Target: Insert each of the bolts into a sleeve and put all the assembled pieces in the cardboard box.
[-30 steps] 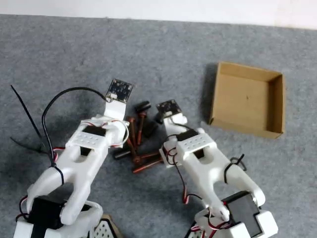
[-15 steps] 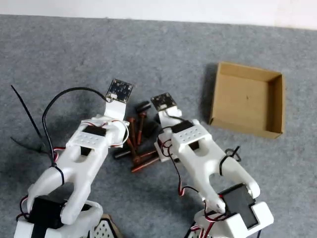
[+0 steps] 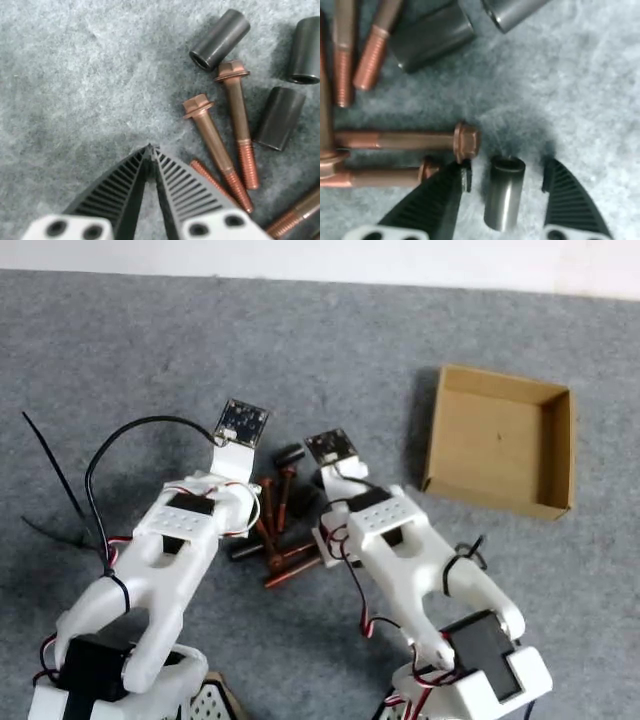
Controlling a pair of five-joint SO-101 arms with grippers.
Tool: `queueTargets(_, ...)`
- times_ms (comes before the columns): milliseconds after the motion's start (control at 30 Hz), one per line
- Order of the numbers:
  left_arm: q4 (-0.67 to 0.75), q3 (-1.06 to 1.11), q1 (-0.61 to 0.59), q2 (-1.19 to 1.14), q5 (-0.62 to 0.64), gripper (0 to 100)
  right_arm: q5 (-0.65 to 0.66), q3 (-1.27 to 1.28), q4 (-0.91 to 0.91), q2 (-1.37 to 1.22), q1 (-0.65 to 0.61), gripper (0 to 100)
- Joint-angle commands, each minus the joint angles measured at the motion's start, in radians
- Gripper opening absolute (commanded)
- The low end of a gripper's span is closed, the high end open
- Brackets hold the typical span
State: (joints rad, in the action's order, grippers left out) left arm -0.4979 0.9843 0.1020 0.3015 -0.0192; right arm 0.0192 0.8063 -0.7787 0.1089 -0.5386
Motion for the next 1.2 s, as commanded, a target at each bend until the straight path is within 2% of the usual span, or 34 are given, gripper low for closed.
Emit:
queueTargets(0, 0.020, -0.045, 0.012, 0.004, 0.003, 1, 0.008, 0.027, 0.058, 0.004, -0.007, 19.1)
queueTargets(367, 0.020, -0.045, 0.012, 0.004, 0.003, 1, 0.008, 0.039, 0.051, 0.004, -0.007, 18.7)
queueTargets(533, 0.020, -0.045, 0.012, 0.004, 0.003, 1, 0.008, 0.031, -0.027, 0.005, -0.012, 18.7)
queueTargets(733, 0.020, -0.045, 0.012, 0.004, 0.003, 1, 0.008, 0.033, -0.031, 0.008, -0.013, 18.4)
queueTargets(967, 0.020, -0.045, 0.012, 0.004, 0.003, 1, 0.008, 0.031, -0.031, 0.005, -0.008, 2.6)
queueTargets(1167, 0.020, -0.045, 0.012, 0.004, 0.003, 1, 0.009, 0.031, -0.031, 0.005, -0.008, 0.5)
